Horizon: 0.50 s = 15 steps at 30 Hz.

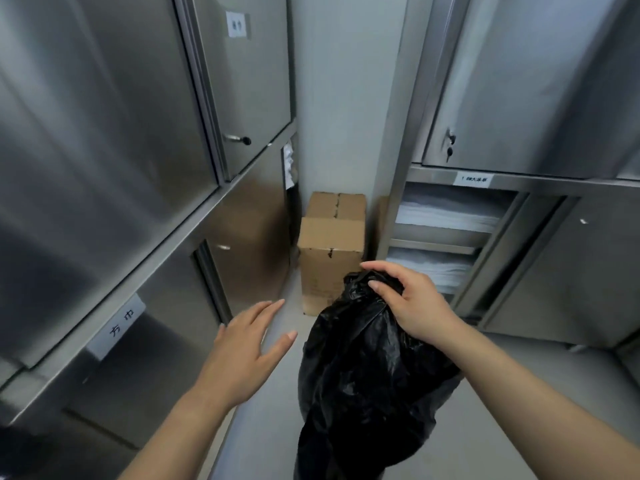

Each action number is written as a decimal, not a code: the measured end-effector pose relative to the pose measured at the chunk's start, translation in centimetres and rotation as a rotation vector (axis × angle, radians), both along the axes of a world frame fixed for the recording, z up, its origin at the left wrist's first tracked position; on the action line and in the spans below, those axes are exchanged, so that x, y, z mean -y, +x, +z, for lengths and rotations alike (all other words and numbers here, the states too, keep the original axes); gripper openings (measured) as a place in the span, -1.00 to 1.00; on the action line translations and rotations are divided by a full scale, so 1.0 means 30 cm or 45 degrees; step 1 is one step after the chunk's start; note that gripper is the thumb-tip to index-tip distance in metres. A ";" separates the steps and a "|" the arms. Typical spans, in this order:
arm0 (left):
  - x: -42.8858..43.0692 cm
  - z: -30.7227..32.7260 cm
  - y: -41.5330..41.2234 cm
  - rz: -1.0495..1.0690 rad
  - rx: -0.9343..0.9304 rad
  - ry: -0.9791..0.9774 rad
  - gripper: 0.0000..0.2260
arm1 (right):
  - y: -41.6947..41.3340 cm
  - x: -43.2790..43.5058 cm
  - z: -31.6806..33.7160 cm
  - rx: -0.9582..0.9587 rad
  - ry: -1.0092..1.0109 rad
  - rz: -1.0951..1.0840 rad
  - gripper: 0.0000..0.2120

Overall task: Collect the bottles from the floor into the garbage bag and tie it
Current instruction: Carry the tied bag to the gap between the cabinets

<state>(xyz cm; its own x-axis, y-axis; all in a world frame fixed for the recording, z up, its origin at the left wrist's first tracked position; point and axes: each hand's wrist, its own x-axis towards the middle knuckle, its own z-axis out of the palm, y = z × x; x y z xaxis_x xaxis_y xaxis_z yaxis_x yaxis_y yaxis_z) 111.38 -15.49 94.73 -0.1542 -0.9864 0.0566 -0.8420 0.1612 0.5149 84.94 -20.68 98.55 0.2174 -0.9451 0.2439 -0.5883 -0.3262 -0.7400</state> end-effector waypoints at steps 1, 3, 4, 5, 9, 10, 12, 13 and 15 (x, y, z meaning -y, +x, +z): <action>0.061 -0.009 -0.001 -0.022 -0.010 0.014 -0.39 | 0.000 0.049 0.007 0.025 -0.013 -0.024 -0.74; 0.192 -0.038 -0.001 -0.059 -0.019 0.029 -0.44 | -0.001 0.159 0.019 0.061 -0.044 -0.073 -0.75; 0.260 -0.054 -0.004 -0.070 -0.031 0.025 -0.46 | -0.001 0.215 0.026 0.068 -0.061 -0.085 -0.75; 0.329 -0.073 -0.009 -0.072 -0.069 0.027 -0.48 | -0.001 0.272 0.032 0.077 -0.073 -0.087 -0.75; 0.609 -0.145 -0.056 -0.047 -0.481 0.237 -0.53 | -0.014 0.501 0.055 0.118 -0.117 -0.072 -0.76; 0.675 -0.160 -0.074 -0.061 -0.537 0.276 -0.55 | -0.024 0.558 0.068 0.118 -0.129 -0.068 -0.76; 0.797 -0.177 -0.109 -0.061 -0.595 0.279 -0.62 | -0.051 0.664 0.094 0.122 -0.133 -0.077 -0.76; 0.853 -0.180 -0.125 -0.042 -0.613 0.243 -0.68 | -0.067 0.711 0.105 0.124 -0.135 -0.089 -0.76; 0.965 -0.176 -0.152 0.007 -0.646 0.157 -0.83 | -0.099 0.803 0.120 0.121 -0.163 -0.100 -0.76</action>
<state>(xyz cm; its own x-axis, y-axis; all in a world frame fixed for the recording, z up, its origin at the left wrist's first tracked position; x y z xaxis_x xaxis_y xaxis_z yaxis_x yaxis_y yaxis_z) 106.83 -44.44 89.46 -0.1324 -0.9912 0.0065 -0.4822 0.0701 0.8732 81.98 -44.77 102.15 0.1146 -0.9182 0.3793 -0.5451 -0.3773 -0.7487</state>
